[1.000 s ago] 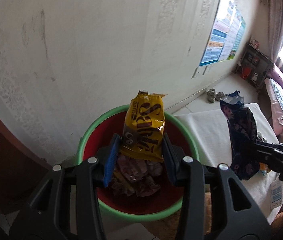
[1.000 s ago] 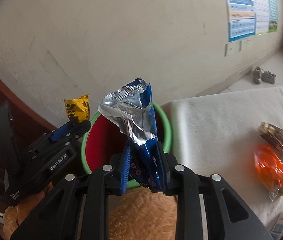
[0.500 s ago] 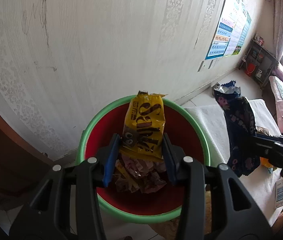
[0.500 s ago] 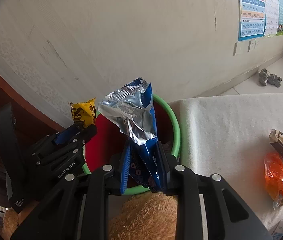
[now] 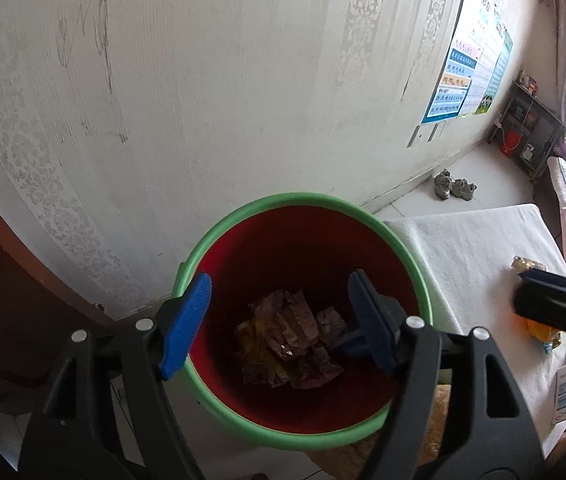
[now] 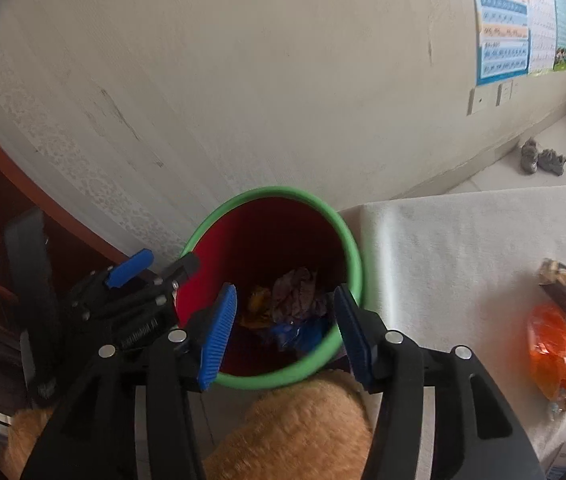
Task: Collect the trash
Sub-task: 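Grasp the orange bag with the left gripper while the right grasps the printed paper cup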
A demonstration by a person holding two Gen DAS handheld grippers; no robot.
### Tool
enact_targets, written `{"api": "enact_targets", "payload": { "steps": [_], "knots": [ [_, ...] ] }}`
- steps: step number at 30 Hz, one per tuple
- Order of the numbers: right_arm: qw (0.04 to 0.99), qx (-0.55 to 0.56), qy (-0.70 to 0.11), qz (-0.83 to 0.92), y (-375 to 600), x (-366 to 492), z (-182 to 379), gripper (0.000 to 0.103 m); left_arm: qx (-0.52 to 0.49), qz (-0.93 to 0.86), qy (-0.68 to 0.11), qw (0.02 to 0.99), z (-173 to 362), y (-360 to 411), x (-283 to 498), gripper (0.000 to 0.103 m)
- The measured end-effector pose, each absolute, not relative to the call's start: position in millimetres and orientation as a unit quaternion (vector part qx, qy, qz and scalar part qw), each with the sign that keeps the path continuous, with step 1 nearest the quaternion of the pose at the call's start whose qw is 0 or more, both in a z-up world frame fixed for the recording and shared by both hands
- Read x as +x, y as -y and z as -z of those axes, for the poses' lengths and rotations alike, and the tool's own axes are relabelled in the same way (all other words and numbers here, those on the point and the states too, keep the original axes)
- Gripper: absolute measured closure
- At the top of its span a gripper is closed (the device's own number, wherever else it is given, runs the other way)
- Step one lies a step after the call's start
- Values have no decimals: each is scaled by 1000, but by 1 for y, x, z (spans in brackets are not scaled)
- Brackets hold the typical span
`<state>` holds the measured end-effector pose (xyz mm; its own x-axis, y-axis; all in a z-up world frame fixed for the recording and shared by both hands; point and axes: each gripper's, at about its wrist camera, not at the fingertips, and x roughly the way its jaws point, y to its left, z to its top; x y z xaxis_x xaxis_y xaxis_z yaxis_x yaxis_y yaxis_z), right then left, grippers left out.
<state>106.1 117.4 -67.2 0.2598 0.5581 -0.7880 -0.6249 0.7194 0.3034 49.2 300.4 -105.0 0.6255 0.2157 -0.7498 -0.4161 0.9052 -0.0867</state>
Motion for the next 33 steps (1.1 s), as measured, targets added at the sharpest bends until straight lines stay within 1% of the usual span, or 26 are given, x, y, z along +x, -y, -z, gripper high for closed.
{"api": "enact_targets", "payload": {
  "steps": [2, 5, 12, 13, 15, 16, 17, 19, 22, 26, 28, 30, 32, 33],
  "knots": [
    [804, -43, -475, -355, -95, 104, 66, 48, -137, -169, -390, 895, 101, -296, 48, 34],
    [818, -38, -483, -310, -40, 101, 69, 48, -132, -153, -383, 901, 97, -279, 51, 26],
    [846, -26, -524, -98, 135, 98, 96, 43, -103, -85, -388, 912, 93, -215, 68, 23],
    [845, -12, -530, -71, 156, 100, 101, 42, -98, -73, -388, 914, 92, -203, 71, 23],
    [836, 64, -544, -25, 203, 107, 113, 42, -87, -47, -387, 917, 88, -176, 79, 22],
    [831, 96, -547, -9, 220, 111, 117, 42, -81, -35, -385, 919, 86, -163, 81, 21],
    [826, 128, -549, 14, 238, 117, 123, 42, -77, -26, -381, 921, 84, -152, 83, 16],
    [819, 147, -552, 43, 256, 127, 131, 42, -71, -13, -371, 926, 80, -131, 84, 11],
    [813, 172, -552, 67, 274, 143, 145, 41, -68, 9, -364, 929, 79, -98, 86, 9],
    [796, 199, -567, 70, 283, 161, 165, 41, -48, 46, -388, 919, 84, -59, 96, 9],
    [791, 212, -571, 56, 286, 163, 172, 60, -51, 66, -405, 911, 89, -44, 102, 9],
    [791, 220, -570, 39, 282, 161, 171, 85, -58, 74, -420, 903, 96, -35, 109, 9],
    [794, 231, -561, 24, 281, 160, 165, 91, -73, 79, -442, 890, 108, -24, 122, 9],
    [799, 235, -553, 19, 281, 156, 160, 91, -81, 80, -453, 884, 113, -20, 127, 9]
  ]
}}
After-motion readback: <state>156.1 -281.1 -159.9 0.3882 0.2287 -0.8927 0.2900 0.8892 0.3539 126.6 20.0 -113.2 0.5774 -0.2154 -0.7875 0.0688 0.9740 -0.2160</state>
